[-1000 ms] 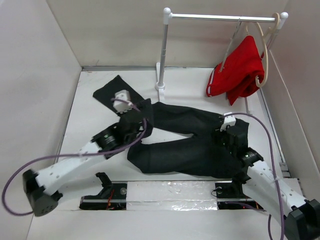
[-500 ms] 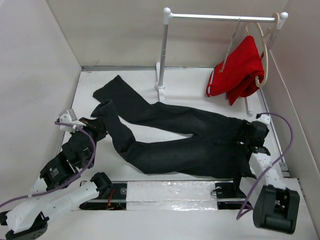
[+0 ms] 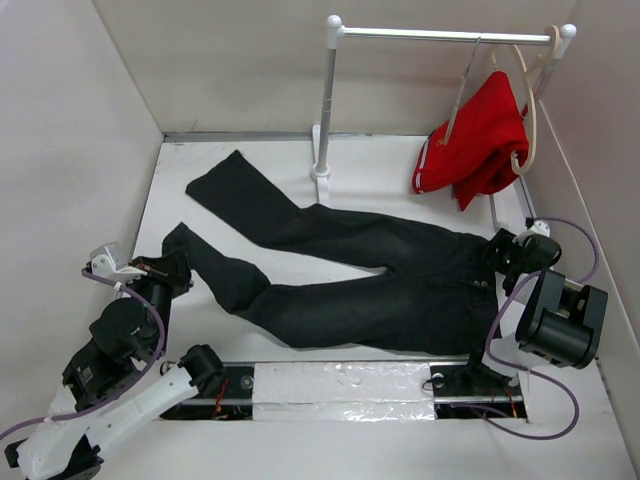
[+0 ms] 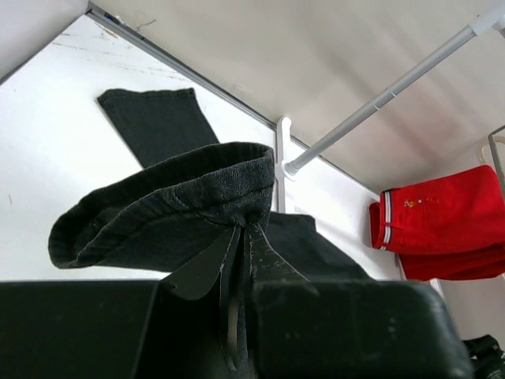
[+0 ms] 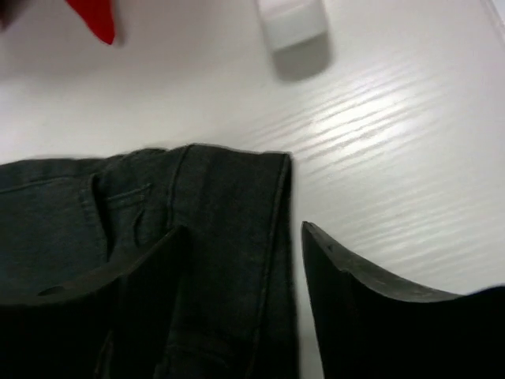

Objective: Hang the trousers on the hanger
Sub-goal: Flatten out the trousers at the center of the board.

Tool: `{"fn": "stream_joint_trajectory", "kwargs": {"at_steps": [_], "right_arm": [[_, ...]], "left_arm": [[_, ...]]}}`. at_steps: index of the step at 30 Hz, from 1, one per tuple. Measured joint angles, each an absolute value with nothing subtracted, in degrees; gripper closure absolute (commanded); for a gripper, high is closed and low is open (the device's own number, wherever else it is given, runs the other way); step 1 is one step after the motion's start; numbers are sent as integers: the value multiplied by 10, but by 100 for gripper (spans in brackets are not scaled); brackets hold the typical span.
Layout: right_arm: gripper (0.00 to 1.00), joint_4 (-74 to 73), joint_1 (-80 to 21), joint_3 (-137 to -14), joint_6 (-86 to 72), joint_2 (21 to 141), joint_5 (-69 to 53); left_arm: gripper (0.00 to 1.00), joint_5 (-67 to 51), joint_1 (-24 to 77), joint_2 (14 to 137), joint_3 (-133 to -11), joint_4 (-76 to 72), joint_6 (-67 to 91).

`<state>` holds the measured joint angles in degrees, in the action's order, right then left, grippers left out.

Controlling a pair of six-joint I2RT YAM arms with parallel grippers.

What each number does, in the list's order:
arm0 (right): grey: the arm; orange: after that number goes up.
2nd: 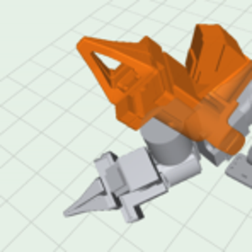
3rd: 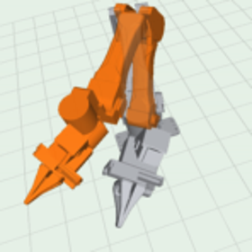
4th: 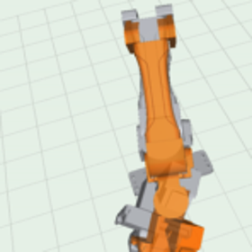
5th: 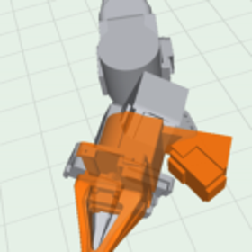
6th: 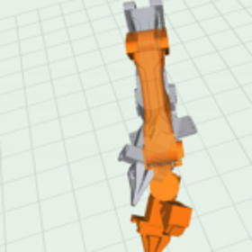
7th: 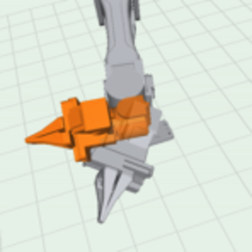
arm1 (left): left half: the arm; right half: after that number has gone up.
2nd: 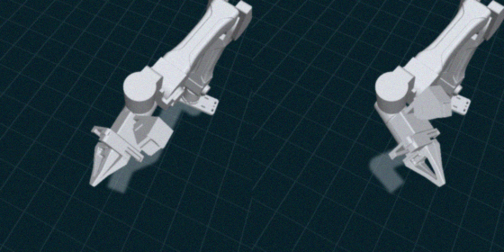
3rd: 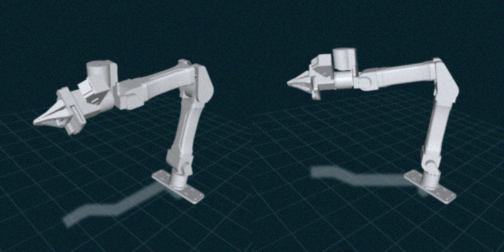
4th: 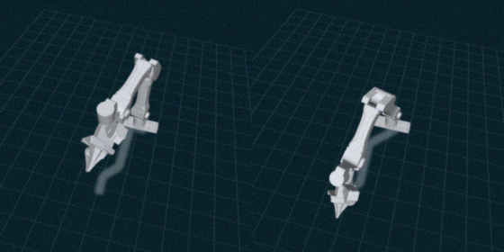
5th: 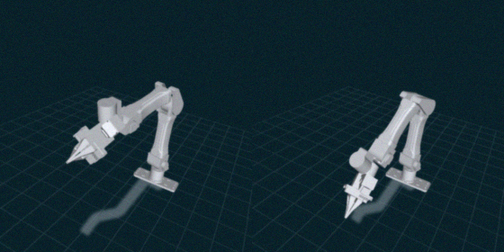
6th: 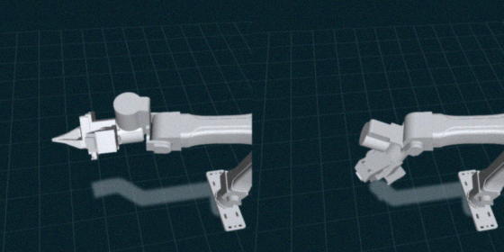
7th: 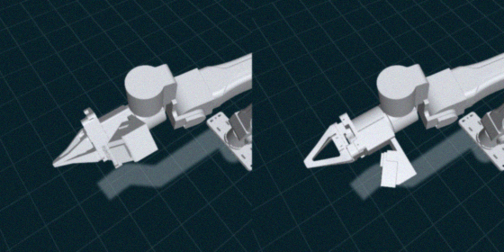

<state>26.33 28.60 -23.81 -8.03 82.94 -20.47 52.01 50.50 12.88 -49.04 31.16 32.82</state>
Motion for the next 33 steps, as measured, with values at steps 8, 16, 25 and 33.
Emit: {"fn": "stream_joint_trajectory", "kwargs": {"at_steps": [8,16,25,33], "right_arm": [[100,268,288,-217,-97,792,-227],[100,222,288,-286,-104,768,-203],[0,199,279,-427,-109,864,-147],[86,138,239,-322,-94,668,-63]], "left_arm": [[100,510,483,141,-480,285,296],[100,492,450,159,-476,272,281],[100,484,443,177,-476,266,279],[100,481,442,191,-476,266,278]]}}
